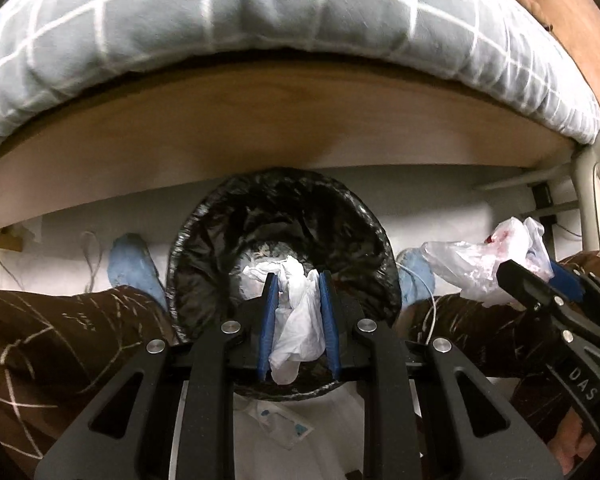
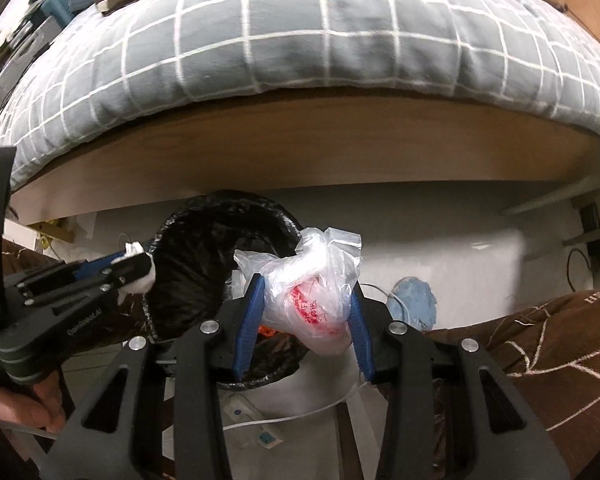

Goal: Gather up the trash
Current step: 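Open the left tool over the bin while the right tool releases the clear bag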

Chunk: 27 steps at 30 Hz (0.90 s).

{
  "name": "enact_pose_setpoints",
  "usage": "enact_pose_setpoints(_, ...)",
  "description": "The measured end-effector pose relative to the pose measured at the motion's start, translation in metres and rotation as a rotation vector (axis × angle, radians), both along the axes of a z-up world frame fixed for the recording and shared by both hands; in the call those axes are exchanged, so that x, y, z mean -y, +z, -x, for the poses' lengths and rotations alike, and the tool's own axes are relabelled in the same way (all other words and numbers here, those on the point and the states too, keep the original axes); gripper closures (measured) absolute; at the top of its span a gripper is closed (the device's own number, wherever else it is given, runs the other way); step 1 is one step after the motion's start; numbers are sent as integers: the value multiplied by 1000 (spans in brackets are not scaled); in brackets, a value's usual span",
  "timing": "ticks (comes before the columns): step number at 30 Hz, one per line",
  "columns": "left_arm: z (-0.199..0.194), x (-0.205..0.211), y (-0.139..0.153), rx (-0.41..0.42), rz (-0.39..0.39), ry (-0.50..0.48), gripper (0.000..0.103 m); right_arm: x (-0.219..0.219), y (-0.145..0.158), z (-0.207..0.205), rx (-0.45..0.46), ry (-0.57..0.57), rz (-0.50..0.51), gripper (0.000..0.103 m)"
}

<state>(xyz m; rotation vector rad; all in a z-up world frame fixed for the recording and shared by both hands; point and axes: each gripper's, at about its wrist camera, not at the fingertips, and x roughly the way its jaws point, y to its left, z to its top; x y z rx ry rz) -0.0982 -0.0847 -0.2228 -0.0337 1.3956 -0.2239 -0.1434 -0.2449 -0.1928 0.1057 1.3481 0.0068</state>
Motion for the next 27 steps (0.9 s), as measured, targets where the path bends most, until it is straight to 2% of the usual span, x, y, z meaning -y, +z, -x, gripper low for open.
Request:
enact_pose_setpoints(2,1,2,-2,-2,7,-4,82,0,-1,-1,-1,-3,-4,64)
enact_pose_setpoints(5,0,2,-3,1,3,3,74,-2,-3,-4,0,0,-6,64)
enact_pose_setpoints(7,1,-3,-2,12,-7,16,58,-3,-4,-5,0,6,-7,64)
enact_pose_setpoints(16,7,-39,18,57,-45,71,28,-30,-7,-14,13,79,-13,64)
enact_pose_setpoints(21,11,-67,30,86,-63,117,16,-55,-10,-20,10,129,-16,64)
enact_pose_setpoints(27,14,-94,37,105,-79,168,8,-79,-17,-24,-12,171,-12,64)
